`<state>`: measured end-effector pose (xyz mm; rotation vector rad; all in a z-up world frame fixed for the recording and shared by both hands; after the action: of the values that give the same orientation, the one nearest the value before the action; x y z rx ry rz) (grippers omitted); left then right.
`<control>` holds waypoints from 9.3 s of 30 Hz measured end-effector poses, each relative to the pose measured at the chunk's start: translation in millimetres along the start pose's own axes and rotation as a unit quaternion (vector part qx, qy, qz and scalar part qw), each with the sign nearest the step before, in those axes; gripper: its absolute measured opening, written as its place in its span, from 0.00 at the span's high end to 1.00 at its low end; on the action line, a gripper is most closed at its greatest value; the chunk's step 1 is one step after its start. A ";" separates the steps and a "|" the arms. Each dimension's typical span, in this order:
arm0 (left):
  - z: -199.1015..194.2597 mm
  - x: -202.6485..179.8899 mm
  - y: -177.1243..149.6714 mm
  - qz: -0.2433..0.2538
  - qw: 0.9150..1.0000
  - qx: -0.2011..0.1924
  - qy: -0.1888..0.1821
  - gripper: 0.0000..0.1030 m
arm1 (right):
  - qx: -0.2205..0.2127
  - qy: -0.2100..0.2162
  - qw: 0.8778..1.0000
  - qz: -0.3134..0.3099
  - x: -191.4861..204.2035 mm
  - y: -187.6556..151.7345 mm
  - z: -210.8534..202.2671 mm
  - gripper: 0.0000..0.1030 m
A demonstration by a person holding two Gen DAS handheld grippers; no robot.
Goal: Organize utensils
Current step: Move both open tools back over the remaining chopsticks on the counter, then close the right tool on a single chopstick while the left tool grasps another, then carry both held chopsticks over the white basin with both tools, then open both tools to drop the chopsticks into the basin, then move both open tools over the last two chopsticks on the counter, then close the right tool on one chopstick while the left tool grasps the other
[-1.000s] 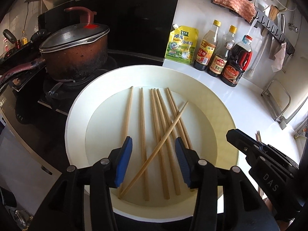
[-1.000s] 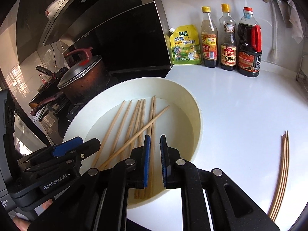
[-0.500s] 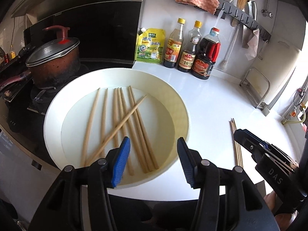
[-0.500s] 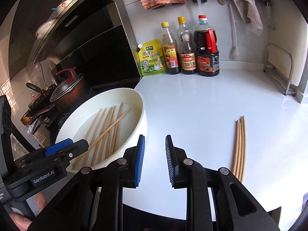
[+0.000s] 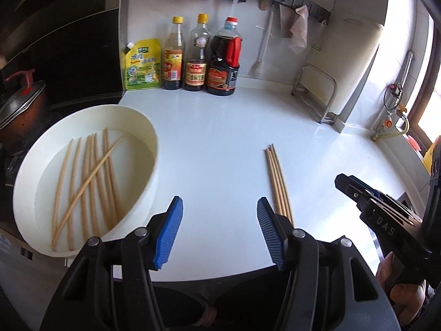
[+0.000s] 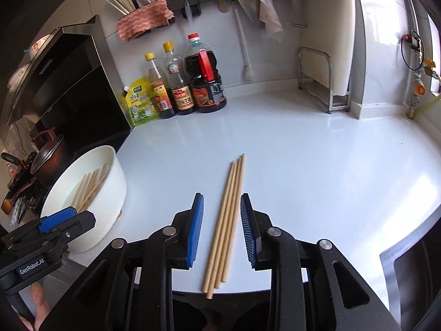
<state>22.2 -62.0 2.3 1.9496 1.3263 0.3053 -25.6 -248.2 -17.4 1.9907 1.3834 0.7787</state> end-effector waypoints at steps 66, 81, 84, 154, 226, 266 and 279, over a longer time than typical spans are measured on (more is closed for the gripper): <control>151.0 -48.2 -21.7 0.024 0.994 0.107 0.002 0.36 | 0.077 -0.062 0.995 -0.008 -61.7 -47.0 82.3 0.92; 160.0 -51.4 -18.2 0.049 0.992 0.110 0.040 0.34 | 0.077 -0.069 0.994 -0.021 -63.3 -38.7 93.4 0.76; 161.7 -50.7 -16.2 0.045 0.992 0.110 0.043 0.33 | 0.078 -0.078 0.994 -0.023 -64.7 -37.4 96.9 0.76; -9.4 208.4 30.6 -0.113 0.986 -0.019 0.122 0.93 | 0.088 0.184 0.967 -0.153 279.3 14.7 102.2 0.94; 47.2 -22.2 -7.1 0.021 0.999 0.029 0.016 0.47 | 0.039 -0.004 0.999 0.027 -35.4 -33.3 33.1 0.74; 104.8 -4.3 -25.8 -0.032 0.996 0.083 0.024 0.42 | 0.088 -0.049 0.992 -0.075 7.4 -53.6 94.6 0.90; 132.9 -46.4 -25.4 0.004 0.996 0.091 0.013 0.40 | 0.089 -0.068 0.994 -0.013 -51.6 -54.8 82.8 0.94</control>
<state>59.6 -156.9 -97.9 2.1086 1.4062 0.2213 -12.2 -292.5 -119.4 2.1127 1.4387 0.5128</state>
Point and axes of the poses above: each gripper's, at about its wrist camera, not at the fingertips, and z roughly the way its jaws point, x to its left, y to its top, the point moved 3 cm from there along z, roughly the way its jaws point, and after that the axes turned 6 degrees about -y, right-handed, at the moved point
